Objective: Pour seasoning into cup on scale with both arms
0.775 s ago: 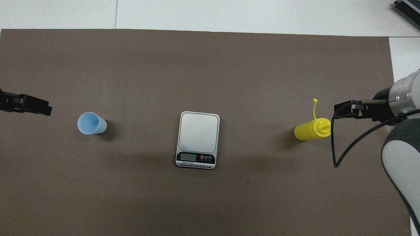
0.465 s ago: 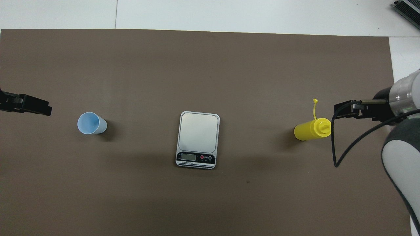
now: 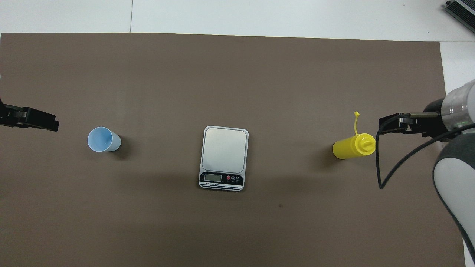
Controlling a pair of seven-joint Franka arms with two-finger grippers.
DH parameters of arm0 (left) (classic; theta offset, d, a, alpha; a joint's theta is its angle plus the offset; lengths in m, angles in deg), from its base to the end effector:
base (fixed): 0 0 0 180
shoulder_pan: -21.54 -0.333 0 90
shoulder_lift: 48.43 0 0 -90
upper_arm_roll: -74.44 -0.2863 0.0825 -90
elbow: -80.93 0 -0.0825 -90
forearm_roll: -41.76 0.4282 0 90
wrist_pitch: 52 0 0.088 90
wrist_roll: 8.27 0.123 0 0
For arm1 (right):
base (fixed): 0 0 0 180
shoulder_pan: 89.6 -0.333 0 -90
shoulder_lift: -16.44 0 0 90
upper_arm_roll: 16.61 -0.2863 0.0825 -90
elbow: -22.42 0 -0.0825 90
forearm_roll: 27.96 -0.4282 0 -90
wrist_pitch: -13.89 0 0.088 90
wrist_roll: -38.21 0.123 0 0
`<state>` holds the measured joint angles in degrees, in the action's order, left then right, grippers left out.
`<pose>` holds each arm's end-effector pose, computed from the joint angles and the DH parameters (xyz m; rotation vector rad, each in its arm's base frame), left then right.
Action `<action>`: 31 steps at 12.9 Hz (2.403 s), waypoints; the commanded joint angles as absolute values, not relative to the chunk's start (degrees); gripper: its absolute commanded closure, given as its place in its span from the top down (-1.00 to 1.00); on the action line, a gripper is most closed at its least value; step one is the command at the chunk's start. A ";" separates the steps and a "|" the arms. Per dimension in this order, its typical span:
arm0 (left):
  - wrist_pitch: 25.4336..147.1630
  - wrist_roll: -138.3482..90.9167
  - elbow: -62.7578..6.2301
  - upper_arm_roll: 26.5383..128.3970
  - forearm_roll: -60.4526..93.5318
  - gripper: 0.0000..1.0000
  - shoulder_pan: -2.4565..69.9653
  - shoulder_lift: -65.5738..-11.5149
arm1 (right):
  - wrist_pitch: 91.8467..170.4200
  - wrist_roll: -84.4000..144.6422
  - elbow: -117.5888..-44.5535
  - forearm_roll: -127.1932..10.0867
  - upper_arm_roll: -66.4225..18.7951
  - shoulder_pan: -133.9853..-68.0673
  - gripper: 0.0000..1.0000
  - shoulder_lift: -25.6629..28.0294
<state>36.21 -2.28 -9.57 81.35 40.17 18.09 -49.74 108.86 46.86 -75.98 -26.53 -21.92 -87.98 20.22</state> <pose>0.5875 -0.0397 0.5851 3.1055 -0.2576 -0.0260 0.5846 0.0360 0.5493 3.1086 -0.1317 0.0142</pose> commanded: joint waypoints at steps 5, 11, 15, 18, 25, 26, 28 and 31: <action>48.88 -0.63 -23.38 81.21 40.27 1.00 17.67 -53.62 | 109.95 46.20 -77.25 -26.91 -22.24 -87.23 1.00 21.09; 66.63 -4.83 -39.81 81.30 39.92 1.00 15.39 -52.91 | 109.95 46.29 -77.25 -26.91 -22.15 -87.23 1.00 21.09; 75.68 -9.06 -46.04 81.30 39.83 1.00 15.04 -50.80 | 109.95 46.38 -77.25 -26.91 -22.15 -87.23 1.00 21.09; 77.99 -10.46 -47.21 81.38 39.65 1.00 14.07 -49.75 | 109.95 46.29 -77.25 -26.91 -22.24 -87.23 1.00 21.09; 86.78 -12.93 -51.07 81.38 38.07 0.57 14.24 -46.06 | 109.95 46.21 -77.43 -26.91 -22.24 -87.23 1.00 21.18; 86.70 -13.71 -51.08 81.38 38.07 -0.06 14.50 -46.06 | 109.95 46.21 -77.43 -26.91 -22.24 -87.23 1.00 21.18; 86.69 -13.99 -51.08 81.38 38.07 -0.97 14.77 -46.06 | 109.95 46.29 -77.43 -26.91 -22.24 -87.23 1.00 21.18; 86.00 -13.81 -50.47 81.38 38.07 -1.00 14.86 -45.88 | 109.95 46.38 -77.43 -26.91 -22.15 -87.23 1.00 21.27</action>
<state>85.45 -13.44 -50.07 81.34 39.07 14.71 -45.36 108.86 46.86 -76.03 -26.53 -21.92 -87.90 20.22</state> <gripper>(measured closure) 0.775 0.000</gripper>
